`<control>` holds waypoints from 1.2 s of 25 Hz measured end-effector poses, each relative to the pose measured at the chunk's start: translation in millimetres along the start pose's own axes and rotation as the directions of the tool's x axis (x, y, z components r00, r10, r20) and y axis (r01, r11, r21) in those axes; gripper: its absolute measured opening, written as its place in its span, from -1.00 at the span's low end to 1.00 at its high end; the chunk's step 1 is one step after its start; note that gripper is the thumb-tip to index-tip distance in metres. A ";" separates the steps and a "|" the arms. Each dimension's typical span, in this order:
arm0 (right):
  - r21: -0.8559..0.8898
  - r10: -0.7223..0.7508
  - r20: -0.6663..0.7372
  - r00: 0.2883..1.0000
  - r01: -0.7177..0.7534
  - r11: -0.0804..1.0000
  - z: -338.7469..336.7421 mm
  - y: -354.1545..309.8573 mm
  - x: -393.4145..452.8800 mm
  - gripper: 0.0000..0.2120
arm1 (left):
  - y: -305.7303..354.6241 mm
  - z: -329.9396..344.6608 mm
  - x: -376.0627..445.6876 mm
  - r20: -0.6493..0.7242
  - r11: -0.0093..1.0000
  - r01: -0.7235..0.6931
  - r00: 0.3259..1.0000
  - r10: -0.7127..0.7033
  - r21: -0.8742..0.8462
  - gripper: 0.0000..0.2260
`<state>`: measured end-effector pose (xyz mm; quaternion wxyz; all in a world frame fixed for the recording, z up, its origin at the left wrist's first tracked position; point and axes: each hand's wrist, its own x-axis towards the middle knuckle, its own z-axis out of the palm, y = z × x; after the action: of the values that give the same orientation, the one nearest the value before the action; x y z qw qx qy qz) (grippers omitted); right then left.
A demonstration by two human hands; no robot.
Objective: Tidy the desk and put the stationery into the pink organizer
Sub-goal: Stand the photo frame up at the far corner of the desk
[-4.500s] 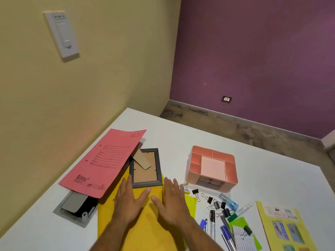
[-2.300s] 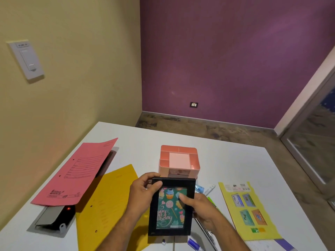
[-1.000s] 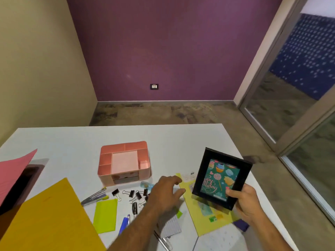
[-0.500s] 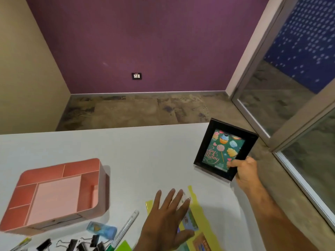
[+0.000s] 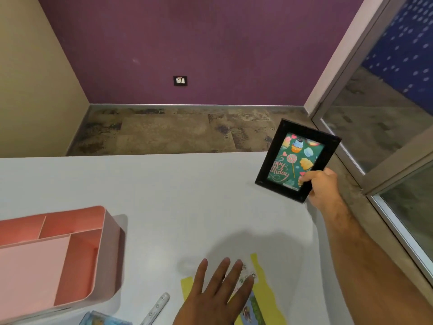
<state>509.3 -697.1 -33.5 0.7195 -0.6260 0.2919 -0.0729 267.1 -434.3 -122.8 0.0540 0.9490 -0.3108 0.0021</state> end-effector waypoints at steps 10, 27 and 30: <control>-0.053 -0.035 -0.002 0.999 0.035 0.998 8.5 -1.1 25.9 -0.60 | -2.0 -9.3 -3.0 -0.003 0.999 0.036 0.999 -0.036 0.010 -0.33; -0.089 0.001 -0.144 0.990 -0.014 0.996 -25.0 40.2 -13.2 -0.22 | 1.4 -16.1 -6.3 0.065 0.988 0.056 0.997 -0.046 -0.145 -0.27; -0.094 -0.008 -0.143 0.990 -0.006 0.996 -43.5 57.1 -41.4 -0.25 | 3.9 -22.2 -8.6 0.073 0.983 0.074 0.995 -0.063 -0.170 -0.28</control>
<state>438.3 -703.2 -75.7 0.6662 -0.6526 0.3457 -0.1040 258.5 -430.0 -100.6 0.1256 0.9504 -0.2785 -0.0587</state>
